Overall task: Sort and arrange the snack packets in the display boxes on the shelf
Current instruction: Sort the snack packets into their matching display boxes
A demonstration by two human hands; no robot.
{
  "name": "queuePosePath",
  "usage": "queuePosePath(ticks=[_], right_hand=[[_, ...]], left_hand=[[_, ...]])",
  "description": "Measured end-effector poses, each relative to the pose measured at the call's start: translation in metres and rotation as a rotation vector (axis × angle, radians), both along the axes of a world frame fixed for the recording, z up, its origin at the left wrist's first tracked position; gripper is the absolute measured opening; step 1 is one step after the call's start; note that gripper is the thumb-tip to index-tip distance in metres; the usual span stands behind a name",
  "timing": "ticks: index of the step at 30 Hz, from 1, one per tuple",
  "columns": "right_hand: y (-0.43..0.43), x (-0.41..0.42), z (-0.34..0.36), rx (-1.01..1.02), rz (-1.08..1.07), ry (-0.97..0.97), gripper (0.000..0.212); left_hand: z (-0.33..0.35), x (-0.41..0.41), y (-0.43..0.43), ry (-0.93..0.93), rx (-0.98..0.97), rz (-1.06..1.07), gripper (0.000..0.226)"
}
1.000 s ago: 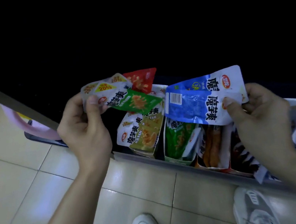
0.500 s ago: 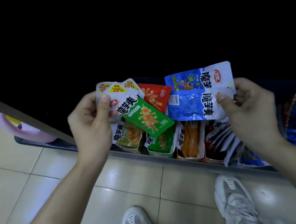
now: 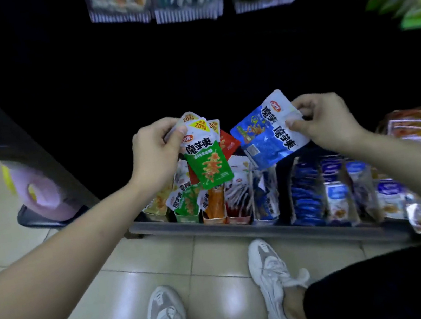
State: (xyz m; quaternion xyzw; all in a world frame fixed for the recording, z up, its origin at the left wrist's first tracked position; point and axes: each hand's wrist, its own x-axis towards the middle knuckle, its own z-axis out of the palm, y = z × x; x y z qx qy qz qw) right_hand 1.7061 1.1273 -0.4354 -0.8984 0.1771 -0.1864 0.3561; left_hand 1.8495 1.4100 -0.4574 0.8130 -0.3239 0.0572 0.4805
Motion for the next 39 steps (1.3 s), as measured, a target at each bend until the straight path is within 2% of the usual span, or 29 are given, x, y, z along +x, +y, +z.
queuePosePath(ticks=[6, 12, 18, 21, 24, 28, 31, 33, 36, 39], right_hand=[[-0.037, -0.042, 0.016, -0.021, -0.059, 0.142, 0.005], [-0.043, -0.071, -0.046, 0.051, -0.128, 0.104, 0.011], [-0.034, -0.072, -0.112, 0.156, -0.216, 0.101, 0.016], [-0.021, -0.062, -0.124, 0.200, -0.264, 0.053, 0.016], [-0.011, -0.050, -0.137, 0.154, -0.269, 0.053, 0.014], [0.002, -0.043, -0.163, -0.053, -0.181, 0.216, 0.017], [0.012, -0.040, -0.185, -0.127, -0.158, 0.330, 0.035], [0.016, -0.037, -0.198, -0.113, -0.146, 0.367, 0.039], [0.017, -0.028, -0.206, -0.120, -0.147, 0.473, 0.025], [0.012, -0.015, -0.207, 0.017, -0.130, 0.547, 0.037]], left_hand=[[0.021, -0.053, -0.035, 0.019, -0.001, -0.048, 0.015], [-0.012, -0.077, -0.060, 0.104, 0.087, 0.026, 0.017], [-0.051, -0.089, -0.053, 0.341, 0.053, 0.133, 0.018], [-0.061, -0.088, -0.053, 0.395, 0.037, 0.191, 0.018], [-0.068, -0.087, -0.052, 0.399, 0.011, 0.209, 0.018], [-0.073, -0.084, -0.042, 0.424, -0.035, 0.227, 0.019], [-0.074, -0.080, -0.035, 0.435, -0.060, 0.253, 0.020], [-0.073, -0.078, -0.032, 0.450, -0.070, 0.277, 0.021], [-0.074, -0.076, -0.028, 0.475, -0.106, 0.290, 0.015], [-0.076, -0.074, -0.025, 0.506, -0.134, 0.287, 0.019]])
